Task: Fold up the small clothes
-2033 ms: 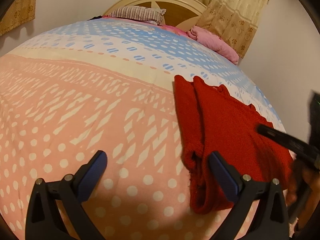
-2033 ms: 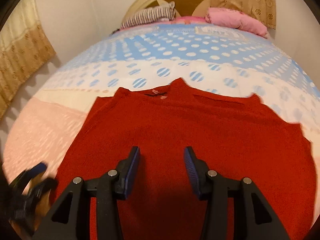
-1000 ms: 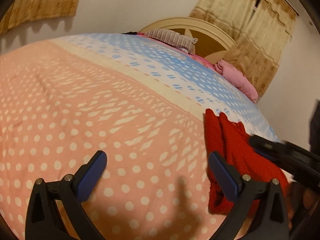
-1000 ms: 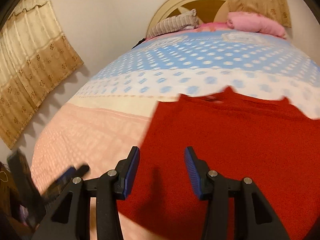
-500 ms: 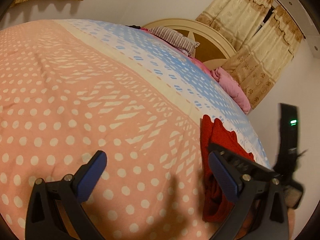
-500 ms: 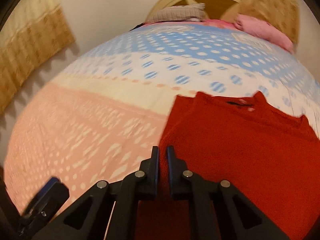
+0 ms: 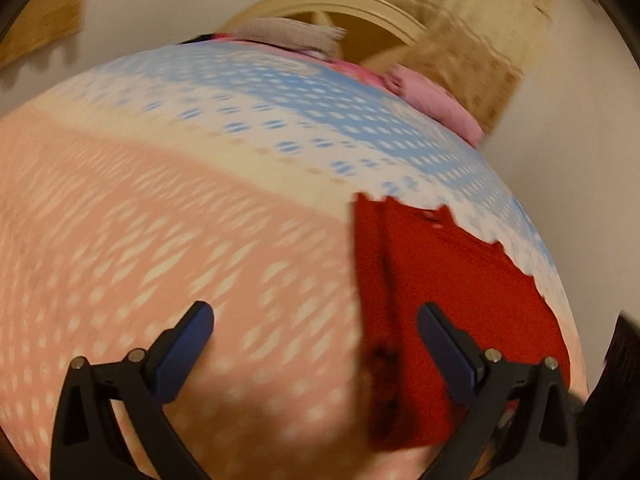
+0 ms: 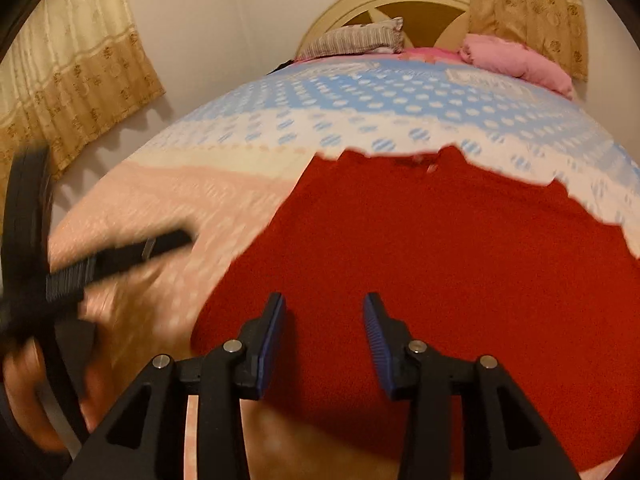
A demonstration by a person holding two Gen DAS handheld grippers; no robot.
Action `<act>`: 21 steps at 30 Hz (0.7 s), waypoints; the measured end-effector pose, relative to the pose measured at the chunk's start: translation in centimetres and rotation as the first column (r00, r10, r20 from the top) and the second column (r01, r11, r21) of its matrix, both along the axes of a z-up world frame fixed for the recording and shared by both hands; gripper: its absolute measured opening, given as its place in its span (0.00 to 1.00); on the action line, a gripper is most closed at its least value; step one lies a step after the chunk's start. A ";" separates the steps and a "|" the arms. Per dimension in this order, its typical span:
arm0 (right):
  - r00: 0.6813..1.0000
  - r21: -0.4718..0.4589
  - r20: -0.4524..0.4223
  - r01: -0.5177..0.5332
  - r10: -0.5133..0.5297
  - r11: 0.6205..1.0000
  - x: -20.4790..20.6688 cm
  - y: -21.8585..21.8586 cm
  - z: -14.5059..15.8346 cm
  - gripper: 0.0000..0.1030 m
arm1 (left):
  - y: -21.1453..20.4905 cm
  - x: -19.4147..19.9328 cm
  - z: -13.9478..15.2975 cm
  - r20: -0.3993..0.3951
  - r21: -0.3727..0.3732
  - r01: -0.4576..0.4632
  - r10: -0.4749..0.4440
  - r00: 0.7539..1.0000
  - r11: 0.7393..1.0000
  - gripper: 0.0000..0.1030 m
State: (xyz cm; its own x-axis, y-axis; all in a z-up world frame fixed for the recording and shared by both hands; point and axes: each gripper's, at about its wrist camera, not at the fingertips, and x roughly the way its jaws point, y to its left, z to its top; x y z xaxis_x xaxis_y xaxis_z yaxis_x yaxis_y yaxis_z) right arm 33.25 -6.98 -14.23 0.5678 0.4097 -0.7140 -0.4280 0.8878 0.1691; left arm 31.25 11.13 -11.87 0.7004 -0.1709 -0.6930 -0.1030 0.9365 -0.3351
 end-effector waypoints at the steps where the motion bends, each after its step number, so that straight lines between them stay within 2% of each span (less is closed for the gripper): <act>1: 1.000 -0.017 0.022 -0.015 0.015 1.000 -0.8 0.4 -0.2 0.41 | -0.4 0.7 0.4 0.003 0.016 0.017 -0.017 1.000 1.000 1.00; 3: 0.997 -0.060 0.060 -0.041 0.045 0.997 -1.7 1.0 -0.6 0.41 | -1.2 2.4 0.7 0.004 0.040 0.066 -0.066 0.998 0.997 1.00; 6: 0.991 -0.117 0.111 -0.065 0.078 0.991 -3.1 1.8 -0.6 0.41 | -1.8 4.8 -0.1 -0.043 0.058 0.125 -0.123 0.991 0.990 1.00; 12: 0.982 -0.171 0.146 -0.097 0.122 0.980 -4.7 2.4 -0.7 0.42 | -1.3 7.6 -2.1 -0.107 -0.039 0.171 -0.174 0.979 0.985 0.99; 21: 0.960 -0.328 0.197 -0.129 0.201 0.936 -6.0 5.3 -1.4 0.42 | -1.4 9.6 -3.0 -0.132 -0.064 0.188 -0.195 0.972 0.980 0.99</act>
